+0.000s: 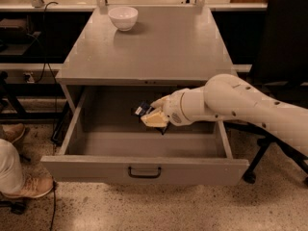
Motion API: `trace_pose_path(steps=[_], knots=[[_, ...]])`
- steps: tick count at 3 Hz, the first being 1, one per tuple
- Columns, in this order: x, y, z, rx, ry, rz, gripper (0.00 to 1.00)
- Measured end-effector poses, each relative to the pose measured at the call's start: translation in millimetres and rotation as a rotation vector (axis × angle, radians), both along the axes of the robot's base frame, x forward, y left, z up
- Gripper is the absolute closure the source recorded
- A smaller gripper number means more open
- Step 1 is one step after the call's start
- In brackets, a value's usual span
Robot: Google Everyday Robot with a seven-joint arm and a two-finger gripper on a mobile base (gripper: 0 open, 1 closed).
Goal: Pick rxbar blueberry from top drawer and place on counter
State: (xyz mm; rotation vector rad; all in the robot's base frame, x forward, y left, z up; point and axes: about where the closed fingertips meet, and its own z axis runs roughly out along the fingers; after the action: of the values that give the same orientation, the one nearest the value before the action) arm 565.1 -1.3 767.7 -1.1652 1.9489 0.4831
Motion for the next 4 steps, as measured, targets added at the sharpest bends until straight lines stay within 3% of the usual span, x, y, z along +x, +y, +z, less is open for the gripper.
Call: trace_pose_path(steps=[1, 2, 3, 4], knots=[[10.6, -15.4, 28.6, 0.003, -0.05, -0.05, 1.0], [29.5, -43.3, 81.9, 0.002, -0.136, -0.106, 1.0], [59.7, -66.9, 119.1, -0.003, -0.177, -0.125, 1.0], [67.1, -71.2, 138.4, 0.006, -0.204, -0.134, 1.0]])
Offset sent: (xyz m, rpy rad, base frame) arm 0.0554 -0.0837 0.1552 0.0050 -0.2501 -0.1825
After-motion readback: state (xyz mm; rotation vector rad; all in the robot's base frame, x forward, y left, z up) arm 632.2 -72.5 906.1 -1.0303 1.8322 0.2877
